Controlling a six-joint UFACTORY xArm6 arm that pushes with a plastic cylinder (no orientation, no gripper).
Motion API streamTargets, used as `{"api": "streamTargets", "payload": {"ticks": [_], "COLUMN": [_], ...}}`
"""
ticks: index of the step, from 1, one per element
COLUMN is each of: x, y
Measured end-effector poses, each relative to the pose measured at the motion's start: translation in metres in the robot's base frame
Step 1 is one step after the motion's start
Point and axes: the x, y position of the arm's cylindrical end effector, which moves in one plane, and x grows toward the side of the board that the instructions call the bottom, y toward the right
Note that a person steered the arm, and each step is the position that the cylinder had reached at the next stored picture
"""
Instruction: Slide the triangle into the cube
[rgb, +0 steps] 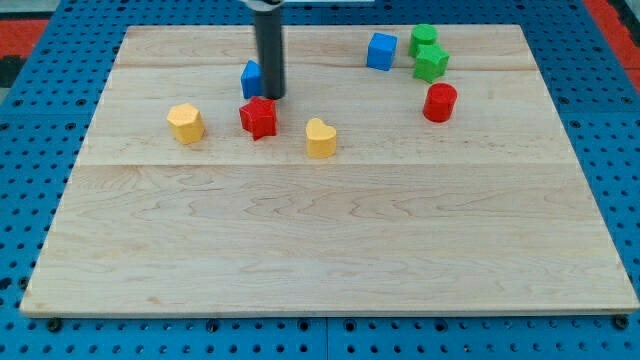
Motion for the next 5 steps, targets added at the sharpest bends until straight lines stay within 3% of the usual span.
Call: {"api": "streamTargets", "payload": {"ticks": [2,3,5], "x": [0.009,-0.010,-0.051], "y": [-0.094,-0.066,0.116]}}
